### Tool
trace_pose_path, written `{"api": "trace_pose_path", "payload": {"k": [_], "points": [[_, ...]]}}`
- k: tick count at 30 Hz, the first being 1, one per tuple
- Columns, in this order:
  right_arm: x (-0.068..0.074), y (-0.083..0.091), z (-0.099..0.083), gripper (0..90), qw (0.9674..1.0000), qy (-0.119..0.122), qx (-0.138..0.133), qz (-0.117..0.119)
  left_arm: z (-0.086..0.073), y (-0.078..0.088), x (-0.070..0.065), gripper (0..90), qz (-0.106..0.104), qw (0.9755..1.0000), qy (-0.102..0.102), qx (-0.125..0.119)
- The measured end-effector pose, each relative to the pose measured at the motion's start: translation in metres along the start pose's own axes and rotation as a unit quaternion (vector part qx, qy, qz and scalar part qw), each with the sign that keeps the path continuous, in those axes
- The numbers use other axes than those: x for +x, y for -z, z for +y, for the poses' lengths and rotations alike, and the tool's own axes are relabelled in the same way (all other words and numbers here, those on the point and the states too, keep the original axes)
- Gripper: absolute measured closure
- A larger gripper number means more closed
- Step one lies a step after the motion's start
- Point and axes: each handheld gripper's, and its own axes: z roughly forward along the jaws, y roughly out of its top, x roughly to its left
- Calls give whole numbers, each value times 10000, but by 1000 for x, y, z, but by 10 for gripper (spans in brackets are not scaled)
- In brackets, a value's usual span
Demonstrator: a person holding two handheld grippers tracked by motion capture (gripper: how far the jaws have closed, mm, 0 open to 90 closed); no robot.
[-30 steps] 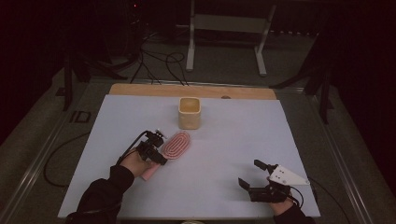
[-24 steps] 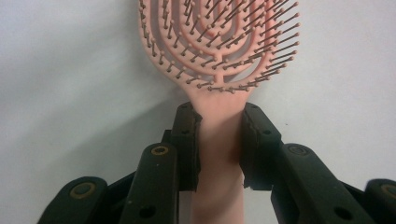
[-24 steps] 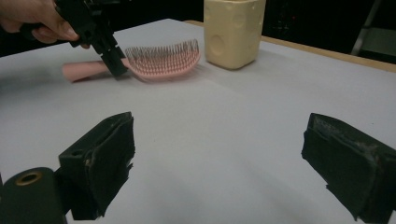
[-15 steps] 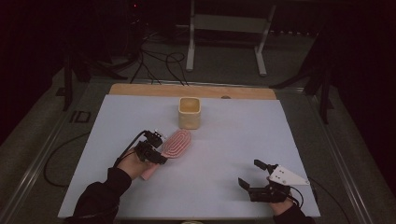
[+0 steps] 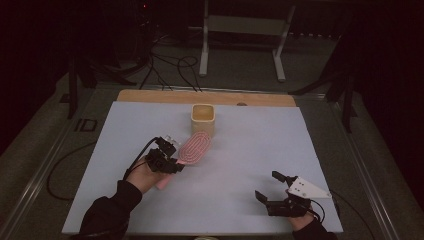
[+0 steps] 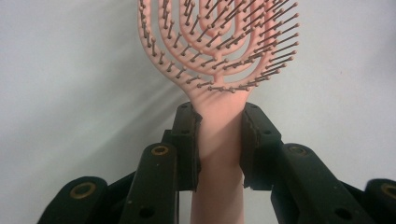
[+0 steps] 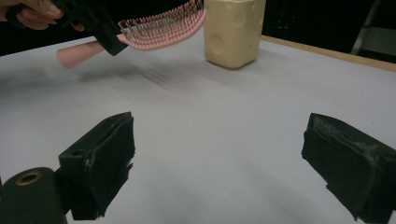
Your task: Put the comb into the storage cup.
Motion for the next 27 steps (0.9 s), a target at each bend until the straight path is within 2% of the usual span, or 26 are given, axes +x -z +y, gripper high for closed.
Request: {"api": "trace_pose_path", "payload": {"k": [6, 11, 15, 18, 21, 24, 27], "points": [[0, 0, 0, 91, 10000, 3, -1, 3, 1, 4, -7, 714, -87, 9995, -151, -272], [0, 0, 0, 91, 10000, -5, 12, 7, 0, 4, -9, 714, -82, 9989, -144, -444], [-1, -1, 0, 91, 10000, -29, -1, -7, -1, 5, -11, 714, -187, 9979, -191, -584], [0, 0, 0, 91, 10000, 1, -18, -3, -1, 5, -15, 713, -144, 9974, -271, -649], [-1, -1, 0, 91, 10000, -26, 0, 0, -1, 6, -16, 714, -195, 9969, -270, -717], [0, 0, 0, 91, 10000, -12, -6, -18, -1, 9, -16, 713, -197, 9953, -239, -917], [-1, -1, 0, 91, 10000, -26, 3, -10, -2, 10, -16, 713, -212, 9944, -203, -1011]]}}
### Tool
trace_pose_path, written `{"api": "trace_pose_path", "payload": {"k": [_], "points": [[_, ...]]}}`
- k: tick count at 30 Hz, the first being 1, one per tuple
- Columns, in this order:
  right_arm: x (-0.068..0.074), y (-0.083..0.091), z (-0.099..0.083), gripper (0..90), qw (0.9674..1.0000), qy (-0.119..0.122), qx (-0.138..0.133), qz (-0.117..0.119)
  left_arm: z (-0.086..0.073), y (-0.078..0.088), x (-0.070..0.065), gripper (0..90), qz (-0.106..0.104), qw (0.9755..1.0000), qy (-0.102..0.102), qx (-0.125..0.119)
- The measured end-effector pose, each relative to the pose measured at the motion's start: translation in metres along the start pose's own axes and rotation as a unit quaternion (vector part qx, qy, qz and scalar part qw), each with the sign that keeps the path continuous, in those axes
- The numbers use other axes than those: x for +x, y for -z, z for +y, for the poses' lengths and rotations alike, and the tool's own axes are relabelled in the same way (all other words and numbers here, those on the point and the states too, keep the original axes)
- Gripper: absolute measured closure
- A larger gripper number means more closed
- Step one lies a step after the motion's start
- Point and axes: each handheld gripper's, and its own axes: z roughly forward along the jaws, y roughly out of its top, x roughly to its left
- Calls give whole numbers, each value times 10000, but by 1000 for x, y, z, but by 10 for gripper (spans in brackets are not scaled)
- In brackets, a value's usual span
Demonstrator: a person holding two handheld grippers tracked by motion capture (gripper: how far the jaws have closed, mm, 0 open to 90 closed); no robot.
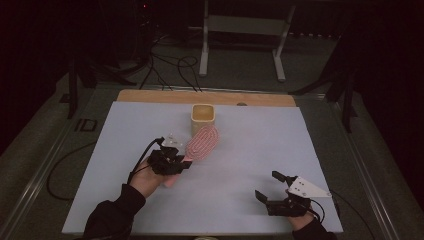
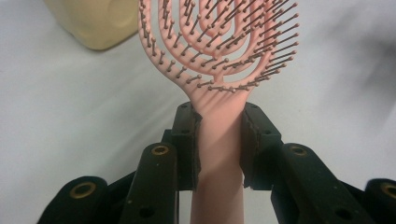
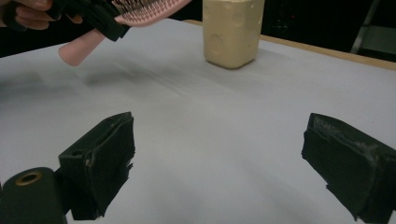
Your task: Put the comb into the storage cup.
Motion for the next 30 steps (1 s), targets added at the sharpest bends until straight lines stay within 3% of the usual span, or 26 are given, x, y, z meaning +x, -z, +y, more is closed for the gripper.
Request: {"api": "trace_pose_path", "payload": {"k": [2, 8, 13, 20, 25, 30], "points": [[0, 0, 0, 91, 10000, 2, 3, -9, 0, 1, 1, 713, -72, 9999, 47, -53], [1, 0, 0, 91, 10000, 5, -1, -7, -1, 6, 3, 713, 21, 9993, 122, -364], [0, -1, 0, 91, 10000, 3, -1, 10, -4, 10, 2, 713, 72, 9977, 21, -671], [1, -1, 0, 91, 10000, 10, -1, 7, -8, 14, -1, 713, -65, 9953, -89, -958], [0, -1, 0, 91, 10000, 1, -1, 8, -17, 14, -6, 713, 190, 9936, -267, -1081], [0, -1, 0, 91, 10000, -1, 7, 6, -23, 14, -10, 713, 278, 9922, -356, -1158]]}}
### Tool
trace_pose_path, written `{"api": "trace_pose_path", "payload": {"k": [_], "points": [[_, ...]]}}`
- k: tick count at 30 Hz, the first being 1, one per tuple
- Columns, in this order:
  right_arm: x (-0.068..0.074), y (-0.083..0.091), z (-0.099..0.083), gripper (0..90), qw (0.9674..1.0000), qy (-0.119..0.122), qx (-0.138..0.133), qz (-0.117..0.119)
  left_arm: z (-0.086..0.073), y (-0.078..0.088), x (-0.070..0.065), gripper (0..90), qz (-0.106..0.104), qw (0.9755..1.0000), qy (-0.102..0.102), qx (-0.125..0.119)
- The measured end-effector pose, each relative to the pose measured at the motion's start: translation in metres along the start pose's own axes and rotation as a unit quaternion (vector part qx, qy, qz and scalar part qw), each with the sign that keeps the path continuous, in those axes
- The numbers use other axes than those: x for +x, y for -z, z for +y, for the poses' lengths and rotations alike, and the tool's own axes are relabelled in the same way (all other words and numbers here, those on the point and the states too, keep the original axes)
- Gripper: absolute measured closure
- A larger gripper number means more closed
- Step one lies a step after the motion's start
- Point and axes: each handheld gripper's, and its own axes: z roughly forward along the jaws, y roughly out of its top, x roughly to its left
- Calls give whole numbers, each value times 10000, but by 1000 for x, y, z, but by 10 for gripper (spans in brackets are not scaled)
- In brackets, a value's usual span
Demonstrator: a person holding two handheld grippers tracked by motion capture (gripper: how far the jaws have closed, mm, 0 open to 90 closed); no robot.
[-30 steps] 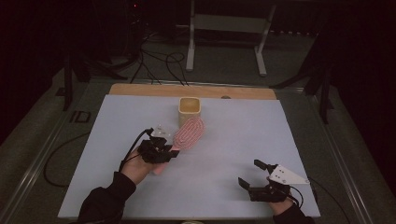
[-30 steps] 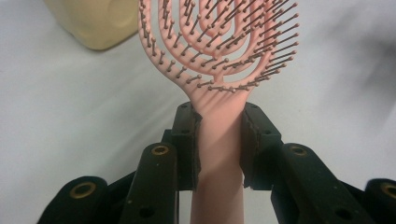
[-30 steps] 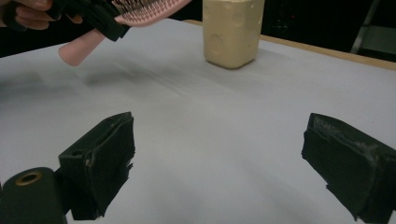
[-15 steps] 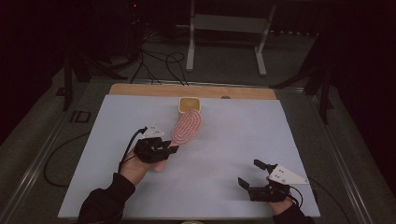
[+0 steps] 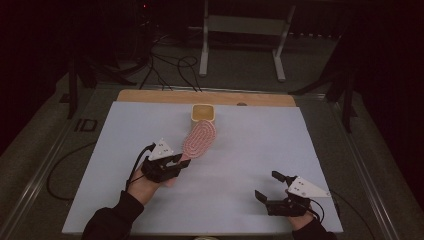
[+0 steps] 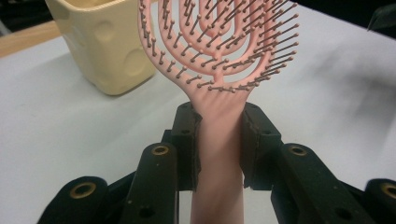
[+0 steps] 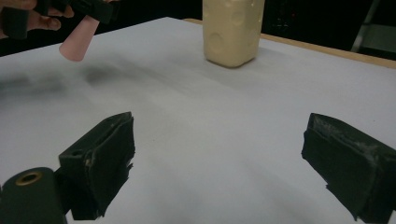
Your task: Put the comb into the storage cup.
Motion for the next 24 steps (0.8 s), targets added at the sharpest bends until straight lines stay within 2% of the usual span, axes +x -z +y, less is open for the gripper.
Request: {"api": "trace_pose_path", "payload": {"k": [2, 7, 9, 10, 17, 24], "points": [[0, 0, 0, 91, 10000, -8, -15, -6, -3, 1, -2, 713, 35, 9999, -101, -27], [0, 0, 1, 91, 10000, -23, -2, 1, -13, 5, -5, 713, -22, 9998, -116, -146], [0, 0, 0, 91, 10000, -41, 28, -1, -17, 6, -7, 713, 43, 9997, -143, -179], [0, 0, 0, 91, 10000, -41, 28, -1, -19, 6, -7, 713, -16, 9997, -108, -197], [0, -1, 1, 91, 10000, -16, 35, 0, -31, 10, -14, 712, -48, 9983, -141, -566], [1, 0, 1, 91, 10000, 5, 17, 3, -36, 13, -19, 713, 56, 9968, -226, -762]]}}
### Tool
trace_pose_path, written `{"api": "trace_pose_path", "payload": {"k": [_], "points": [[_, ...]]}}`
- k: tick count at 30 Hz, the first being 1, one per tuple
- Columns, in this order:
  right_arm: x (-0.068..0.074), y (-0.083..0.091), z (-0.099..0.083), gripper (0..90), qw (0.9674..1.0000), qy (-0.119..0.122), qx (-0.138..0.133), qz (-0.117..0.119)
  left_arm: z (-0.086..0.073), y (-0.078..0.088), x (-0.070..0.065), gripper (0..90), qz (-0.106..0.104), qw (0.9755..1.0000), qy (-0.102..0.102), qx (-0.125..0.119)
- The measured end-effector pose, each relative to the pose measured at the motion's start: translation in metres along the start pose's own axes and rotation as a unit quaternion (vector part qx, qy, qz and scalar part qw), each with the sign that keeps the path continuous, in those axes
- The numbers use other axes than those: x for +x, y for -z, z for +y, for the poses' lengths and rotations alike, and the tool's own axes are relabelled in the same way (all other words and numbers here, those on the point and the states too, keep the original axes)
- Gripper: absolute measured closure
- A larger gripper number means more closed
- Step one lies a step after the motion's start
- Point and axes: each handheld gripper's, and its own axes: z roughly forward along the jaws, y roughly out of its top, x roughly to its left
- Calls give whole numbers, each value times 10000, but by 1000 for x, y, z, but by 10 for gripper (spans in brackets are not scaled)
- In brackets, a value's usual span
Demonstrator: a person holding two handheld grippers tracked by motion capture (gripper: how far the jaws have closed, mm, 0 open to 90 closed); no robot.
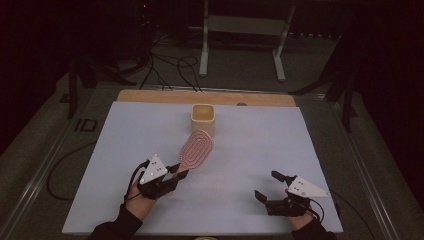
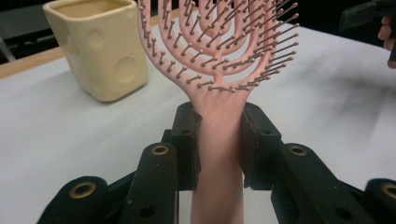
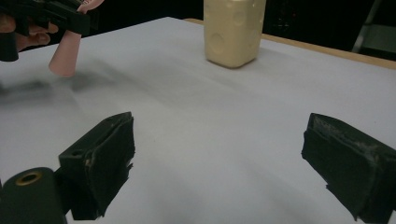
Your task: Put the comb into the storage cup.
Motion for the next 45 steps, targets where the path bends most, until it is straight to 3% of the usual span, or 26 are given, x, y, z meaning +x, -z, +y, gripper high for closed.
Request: {"api": "trace_pose_path", "payload": {"k": [4, 10, 14, 20, 28, 40, 45], "points": [[0, -1, 1, 91, 10000, -8, -4, -17, -2, 2, -2, 713, 84, 9998, -47, -193], [0, -1, 5, 91, 9999, -109, -12, -53, -5, 1, -3, 712, 68, 9998, -123, -145], [1, 1, 11, 91, 9997, -183, 54, -181, -6, 2, -1, 713, 16, 9999, -16, -166], [7, 8, 31, 91, 9988, -352, 47, -347, -4, 6, 0, 713, -11, 9997, 32, -233], [13, 15, 64, 91, 9992, -191, -168, -298, -4, 9, 0, 713, 3, 9997, 47, -246], [24, 1, 103, 79, 9995, 14, -197, 232, -4, 8, 0, 713, -32, 9996, 104, -254], [31, -13, 118, 77, 9987, -100, -287, 410, -5, 8, 1, 713, -31, 9995, 123, -272]]}}
